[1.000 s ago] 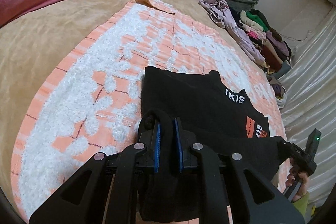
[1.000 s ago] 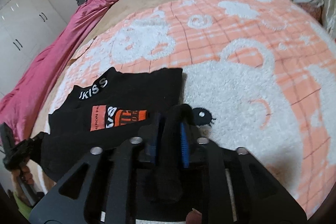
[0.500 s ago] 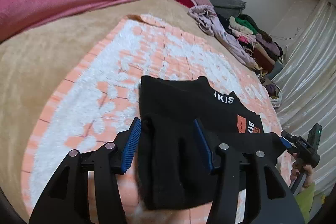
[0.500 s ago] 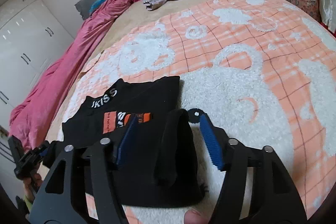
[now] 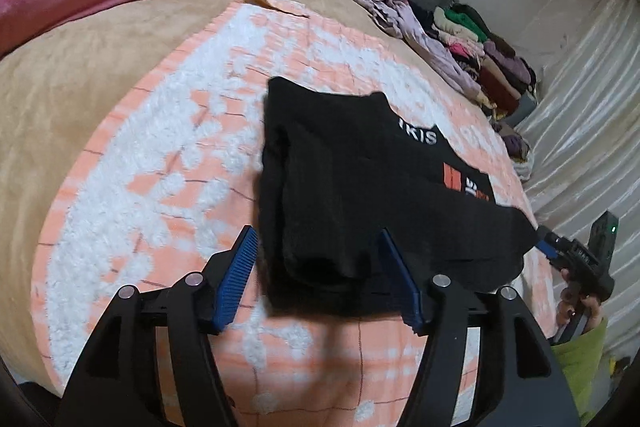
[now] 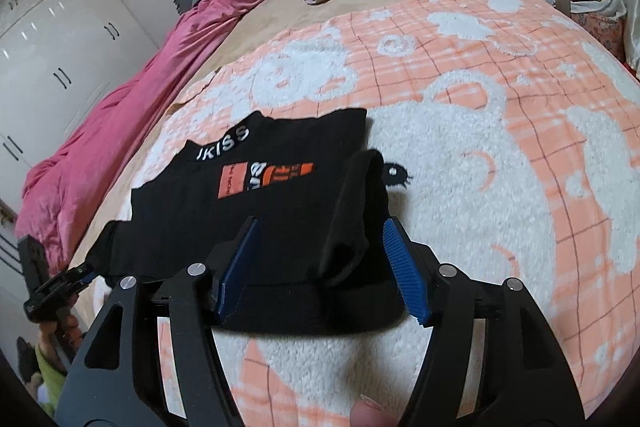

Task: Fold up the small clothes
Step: 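Lift the hem with both tools and fold it up toward the collar, then lay the hem near the collar and open both tools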

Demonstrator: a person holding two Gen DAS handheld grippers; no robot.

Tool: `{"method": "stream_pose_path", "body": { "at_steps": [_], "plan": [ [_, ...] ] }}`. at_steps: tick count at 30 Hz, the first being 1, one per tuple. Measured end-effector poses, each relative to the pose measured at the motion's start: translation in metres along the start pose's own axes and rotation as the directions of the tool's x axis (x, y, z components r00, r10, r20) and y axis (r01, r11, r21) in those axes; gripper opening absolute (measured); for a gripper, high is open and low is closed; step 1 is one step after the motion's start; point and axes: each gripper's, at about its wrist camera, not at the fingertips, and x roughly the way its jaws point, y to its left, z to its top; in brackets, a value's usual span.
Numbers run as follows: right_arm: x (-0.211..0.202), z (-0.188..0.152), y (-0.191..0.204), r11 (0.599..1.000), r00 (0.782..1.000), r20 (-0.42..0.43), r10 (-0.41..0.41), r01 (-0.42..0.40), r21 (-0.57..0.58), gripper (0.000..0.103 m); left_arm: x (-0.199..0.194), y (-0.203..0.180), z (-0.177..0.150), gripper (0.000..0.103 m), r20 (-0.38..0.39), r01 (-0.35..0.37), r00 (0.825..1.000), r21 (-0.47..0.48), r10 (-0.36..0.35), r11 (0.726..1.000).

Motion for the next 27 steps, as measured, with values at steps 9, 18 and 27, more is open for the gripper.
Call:
{"method": "stream_pose_path", "body": {
  "at_steps": [9,18,27],
  "plan": [
    [0.026,-0.005,-0.003,1.000,0.996,-0.081,0.026,-0.026,0.010,0.003,-0.004,-0.022,0.001,0.008,0.039,-0.075,0.997,0.100,0.071,0.992],
    [0.019,0.045,0.001,0.982,0.985,0.023,0.171,-0.172,0.073,0.003,-0.003,0.007,0.051,0.007,0.052,0.104,0.994,-0.125,-0.098,0.987],
    [0.064,0.074,-0.024,0.969,0.985,0.026,0.169,-0.171,0.177,0.005,0.046,0.024,0.092,0.008,0.050,0.063,0.997,-0.246,-0.052,0.967]
  ]
}}
